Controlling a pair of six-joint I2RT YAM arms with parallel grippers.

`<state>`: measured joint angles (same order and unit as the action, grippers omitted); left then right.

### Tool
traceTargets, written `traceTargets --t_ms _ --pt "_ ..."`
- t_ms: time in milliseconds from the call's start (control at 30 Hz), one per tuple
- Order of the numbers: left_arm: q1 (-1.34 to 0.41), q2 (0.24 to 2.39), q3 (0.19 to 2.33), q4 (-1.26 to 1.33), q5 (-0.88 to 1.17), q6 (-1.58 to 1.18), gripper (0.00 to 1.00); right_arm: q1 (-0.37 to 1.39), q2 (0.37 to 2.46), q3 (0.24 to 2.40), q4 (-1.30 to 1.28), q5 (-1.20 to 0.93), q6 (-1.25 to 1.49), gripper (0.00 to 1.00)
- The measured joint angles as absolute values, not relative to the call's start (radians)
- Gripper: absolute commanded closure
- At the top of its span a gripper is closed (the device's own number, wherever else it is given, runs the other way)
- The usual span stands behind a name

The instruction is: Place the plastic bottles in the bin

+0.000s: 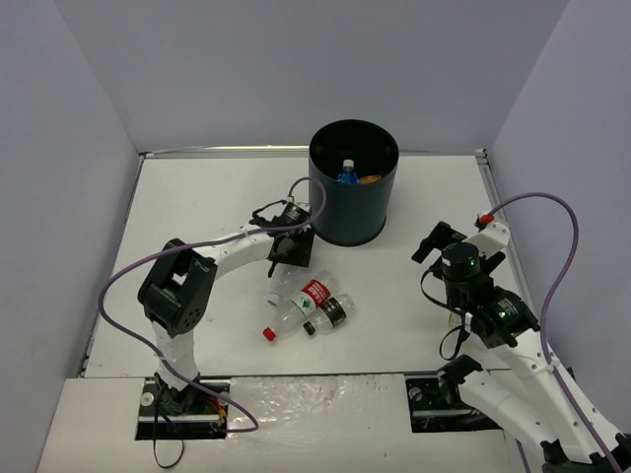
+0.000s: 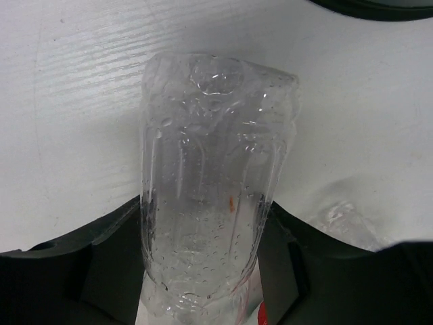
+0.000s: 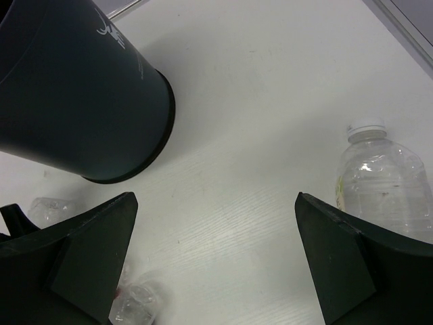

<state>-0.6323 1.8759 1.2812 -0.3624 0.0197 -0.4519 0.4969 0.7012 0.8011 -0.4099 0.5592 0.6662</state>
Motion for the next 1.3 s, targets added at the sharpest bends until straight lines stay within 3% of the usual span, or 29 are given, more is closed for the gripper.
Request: traceTargets --t_ms 233,400,700,800,900,1133,1233,1300 --pt "-0.63 1.834 1.315 -0.434 -0.051 -0.435 0.65 0.497 0.684 0.743 -0.422 0.548 0.674 0.0" --pt "-0.628 1.668 1.378 -0.458 -0.121 -0.415 0.65 0.497 0.683 0.691 -0.437 0.534 0.687 0.0" --pt "-0.627 1.427 1.544 -0.164 -0.119 -0.373 0.66 0.497 0.647 0.663 -0.449 0.573 0.738 0.0" --pt "-0.627 1.492 1.702 -0.092 -0.078 -0.354 0.63 0.497 0.634 0.663 -0.453 0.598 0.75 0.0" --pt "-0.627 1.615 1.901 -0.047 -0.015 -0.336 0.53 0.497 0.625 0.663 -0.461 0.626 0.766 0.0" --pt "-0.628 1.989 2.329 -0.059 0.089 -0.31 0.52 0.497 0.58 0.663 -0.505 0.729 0.813 0.0" --pt "-0.632 2.153 2.487 -0.099 0.114 -0.31 0.4 0.497 0.536 0.663 -0.521 0.765 0.831 0.0" --pt "-0.635 2.24 2.553 -0.127 0.122 -0.31 0.19 0.496 0.518 0.665 -0.539 0.784 0.847 0.0"
